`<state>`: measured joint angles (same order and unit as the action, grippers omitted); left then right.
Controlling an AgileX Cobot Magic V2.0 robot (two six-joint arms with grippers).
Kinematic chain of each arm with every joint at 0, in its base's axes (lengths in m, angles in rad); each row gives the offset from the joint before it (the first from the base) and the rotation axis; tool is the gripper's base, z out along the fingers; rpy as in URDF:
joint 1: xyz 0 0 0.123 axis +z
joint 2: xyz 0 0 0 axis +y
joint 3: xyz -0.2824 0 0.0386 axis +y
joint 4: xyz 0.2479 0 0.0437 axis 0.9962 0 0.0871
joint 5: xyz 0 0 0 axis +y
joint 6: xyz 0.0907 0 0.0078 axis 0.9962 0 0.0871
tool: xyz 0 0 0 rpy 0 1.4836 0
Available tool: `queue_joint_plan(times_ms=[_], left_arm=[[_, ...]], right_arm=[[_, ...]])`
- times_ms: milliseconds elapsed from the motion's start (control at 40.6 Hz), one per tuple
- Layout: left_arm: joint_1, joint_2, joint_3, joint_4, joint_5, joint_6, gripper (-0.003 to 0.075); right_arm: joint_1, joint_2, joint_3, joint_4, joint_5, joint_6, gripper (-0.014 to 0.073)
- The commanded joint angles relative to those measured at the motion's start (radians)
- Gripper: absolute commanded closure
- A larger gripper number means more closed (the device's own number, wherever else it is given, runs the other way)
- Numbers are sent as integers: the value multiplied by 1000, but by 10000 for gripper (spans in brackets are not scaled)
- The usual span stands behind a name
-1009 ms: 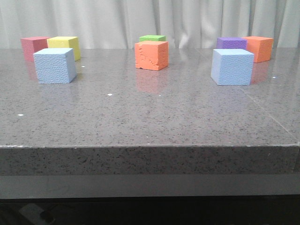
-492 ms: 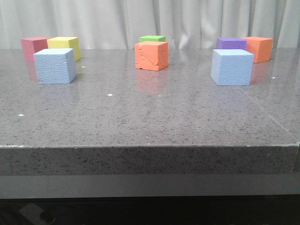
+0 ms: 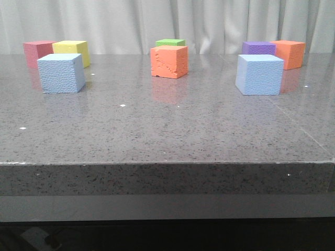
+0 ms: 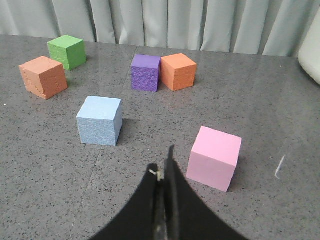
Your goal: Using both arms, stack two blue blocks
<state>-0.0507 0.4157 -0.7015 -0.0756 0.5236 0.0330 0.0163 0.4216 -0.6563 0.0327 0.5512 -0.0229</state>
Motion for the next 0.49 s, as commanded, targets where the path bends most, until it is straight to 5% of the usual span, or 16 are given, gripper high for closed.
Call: queue_joint_plan(times_ms=[0, 369, 468], left_arm=[[1, 23, -27, -1, -70, -6, 741], [1, 24, -27, 46, -68, -6, 734], [1, 24, -27, 76, -68, -6, 631]], right_arm=[[-5, 14, -31, -13, -72, -4, 660], [-5, 14, -31, -13, -91, -4, 651], [-5, 14, -31, -13, -84, -4, 524]])
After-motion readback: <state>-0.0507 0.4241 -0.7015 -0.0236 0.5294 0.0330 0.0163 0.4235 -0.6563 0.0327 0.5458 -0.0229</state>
